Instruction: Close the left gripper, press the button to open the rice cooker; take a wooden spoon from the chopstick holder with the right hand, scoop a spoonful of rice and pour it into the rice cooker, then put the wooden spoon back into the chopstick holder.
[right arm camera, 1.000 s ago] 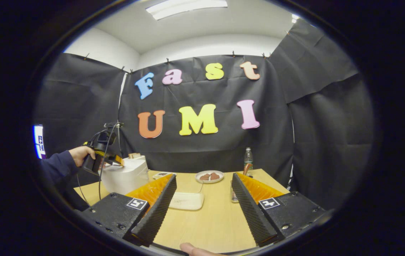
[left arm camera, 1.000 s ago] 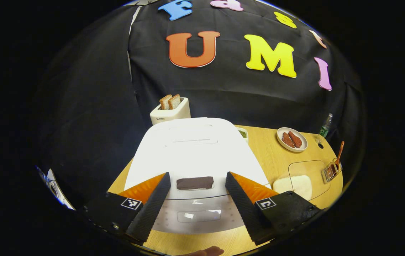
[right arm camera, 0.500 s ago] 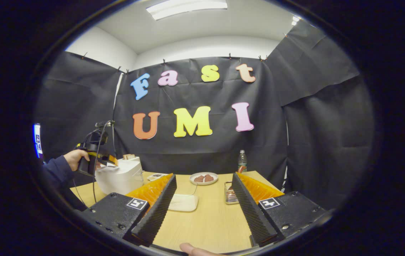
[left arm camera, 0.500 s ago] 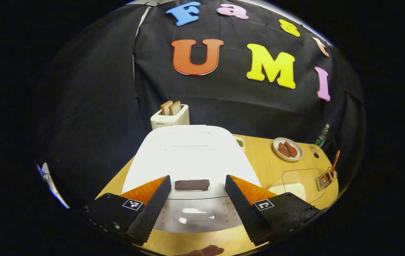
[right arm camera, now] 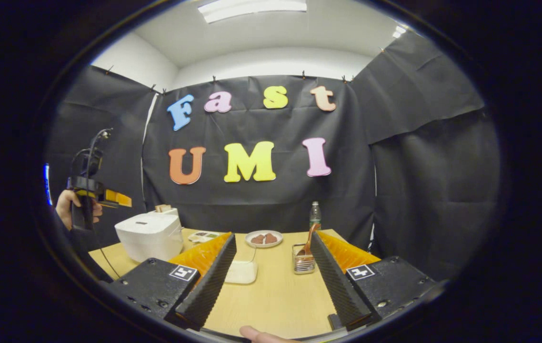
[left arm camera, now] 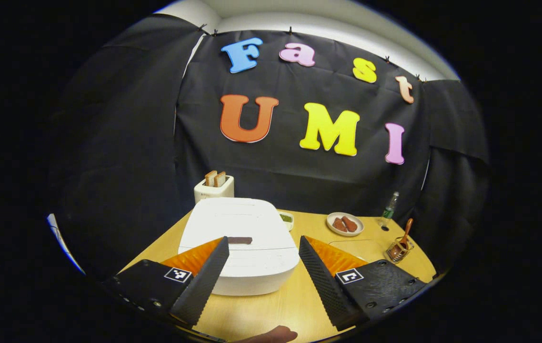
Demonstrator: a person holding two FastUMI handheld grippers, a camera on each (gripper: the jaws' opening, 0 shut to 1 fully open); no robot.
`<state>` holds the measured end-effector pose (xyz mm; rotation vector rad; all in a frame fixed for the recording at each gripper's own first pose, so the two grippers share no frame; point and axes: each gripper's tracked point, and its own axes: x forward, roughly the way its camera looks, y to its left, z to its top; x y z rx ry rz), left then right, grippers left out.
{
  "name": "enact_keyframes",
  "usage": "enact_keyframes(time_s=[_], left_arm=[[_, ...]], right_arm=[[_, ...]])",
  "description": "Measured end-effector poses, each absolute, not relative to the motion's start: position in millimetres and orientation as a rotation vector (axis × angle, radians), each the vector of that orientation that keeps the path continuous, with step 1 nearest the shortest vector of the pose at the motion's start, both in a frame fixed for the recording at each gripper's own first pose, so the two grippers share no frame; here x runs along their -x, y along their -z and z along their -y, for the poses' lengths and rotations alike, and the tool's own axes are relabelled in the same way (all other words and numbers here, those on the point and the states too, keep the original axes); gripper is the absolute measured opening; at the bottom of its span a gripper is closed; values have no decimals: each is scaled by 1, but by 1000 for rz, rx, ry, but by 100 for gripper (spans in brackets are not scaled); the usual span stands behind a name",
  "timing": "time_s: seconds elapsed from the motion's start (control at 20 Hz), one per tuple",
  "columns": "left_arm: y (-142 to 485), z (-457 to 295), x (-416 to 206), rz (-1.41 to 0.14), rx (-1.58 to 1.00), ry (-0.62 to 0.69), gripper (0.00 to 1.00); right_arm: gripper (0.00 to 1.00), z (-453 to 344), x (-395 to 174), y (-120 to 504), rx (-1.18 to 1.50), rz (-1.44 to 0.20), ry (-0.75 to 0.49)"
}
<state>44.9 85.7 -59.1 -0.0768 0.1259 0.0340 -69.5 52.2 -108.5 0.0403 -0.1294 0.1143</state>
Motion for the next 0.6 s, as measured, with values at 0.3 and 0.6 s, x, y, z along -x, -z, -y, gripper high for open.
enact_keyframes(time_s=[0.3,0.6], left_arm=[[23,-48,26,11,7,1,94],[28,-11,87,85,-29,56,94]], right_arm=[[99,-63,85,78,-42,151,-117],[99,-75,96,66,-42,166,-134]])
